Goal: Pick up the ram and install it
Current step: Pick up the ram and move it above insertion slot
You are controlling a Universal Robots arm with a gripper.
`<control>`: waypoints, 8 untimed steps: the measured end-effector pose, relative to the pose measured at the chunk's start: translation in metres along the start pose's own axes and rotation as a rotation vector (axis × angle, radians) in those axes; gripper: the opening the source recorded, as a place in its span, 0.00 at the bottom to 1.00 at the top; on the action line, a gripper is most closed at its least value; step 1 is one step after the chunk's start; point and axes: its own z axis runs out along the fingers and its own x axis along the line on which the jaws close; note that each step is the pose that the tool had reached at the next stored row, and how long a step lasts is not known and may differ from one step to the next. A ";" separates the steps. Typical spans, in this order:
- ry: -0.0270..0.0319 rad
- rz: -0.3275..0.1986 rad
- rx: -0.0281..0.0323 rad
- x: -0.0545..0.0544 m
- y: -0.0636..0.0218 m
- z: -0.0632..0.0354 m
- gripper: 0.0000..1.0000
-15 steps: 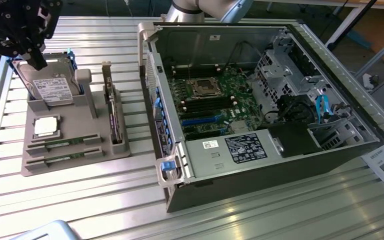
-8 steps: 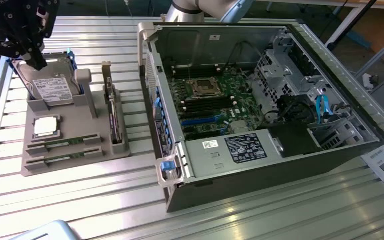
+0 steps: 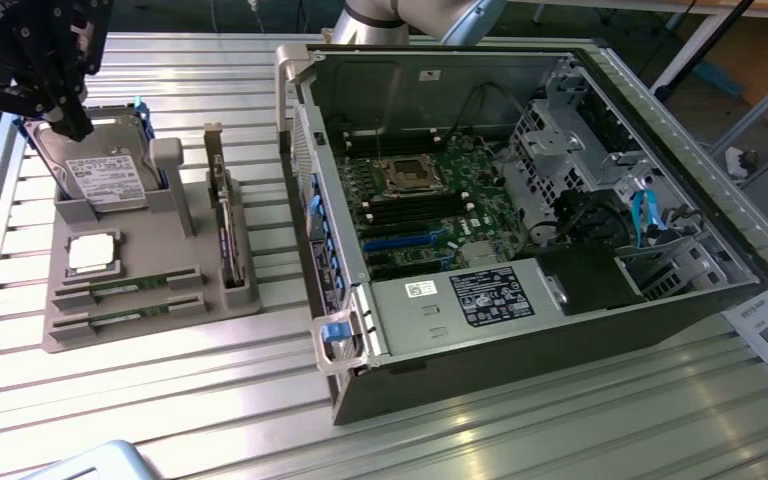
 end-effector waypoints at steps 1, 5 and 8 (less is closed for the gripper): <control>0.0007 -0.016 -0.0004 0.000 0.0000 0.0000 0.10; 0.0031 -0.072 -0.0017 0.000 -0.0002 0.0000 0.10; 0.0050 -0.116 -0.0028 0.000 -0.0002 0.0001 0.10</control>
